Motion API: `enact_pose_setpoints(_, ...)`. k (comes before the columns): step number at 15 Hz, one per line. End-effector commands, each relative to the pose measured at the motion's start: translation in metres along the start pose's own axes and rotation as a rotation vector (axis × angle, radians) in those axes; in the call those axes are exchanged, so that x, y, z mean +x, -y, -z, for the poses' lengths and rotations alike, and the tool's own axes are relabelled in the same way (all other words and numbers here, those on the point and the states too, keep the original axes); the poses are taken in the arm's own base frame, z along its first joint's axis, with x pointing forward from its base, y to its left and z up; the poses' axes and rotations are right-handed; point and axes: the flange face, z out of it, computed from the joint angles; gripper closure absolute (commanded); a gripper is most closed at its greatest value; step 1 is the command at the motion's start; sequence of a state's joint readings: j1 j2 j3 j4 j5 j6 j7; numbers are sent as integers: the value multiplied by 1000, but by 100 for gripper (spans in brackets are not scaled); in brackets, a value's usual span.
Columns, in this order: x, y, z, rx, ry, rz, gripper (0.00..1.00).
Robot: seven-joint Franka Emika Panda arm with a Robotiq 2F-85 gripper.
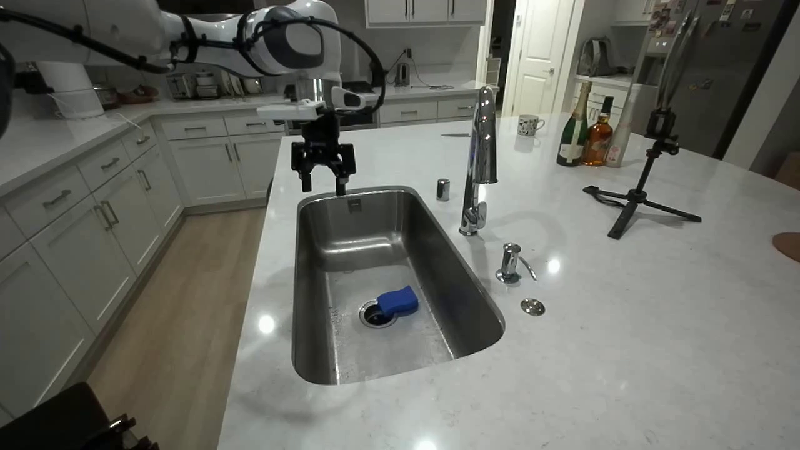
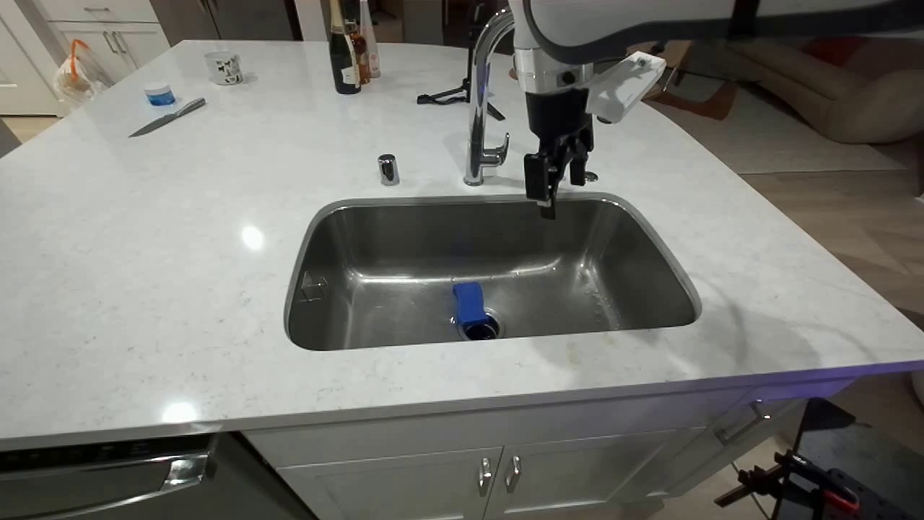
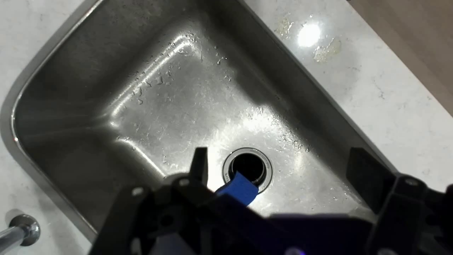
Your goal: Push back the retractable faucet into the main hose
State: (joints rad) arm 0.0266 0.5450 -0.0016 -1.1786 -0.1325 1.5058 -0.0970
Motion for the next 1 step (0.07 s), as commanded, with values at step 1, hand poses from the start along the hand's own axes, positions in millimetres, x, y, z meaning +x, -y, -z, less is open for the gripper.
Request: enact_pose_setpoints(1, 0, 0, 1, 0, 1, 0, 0)
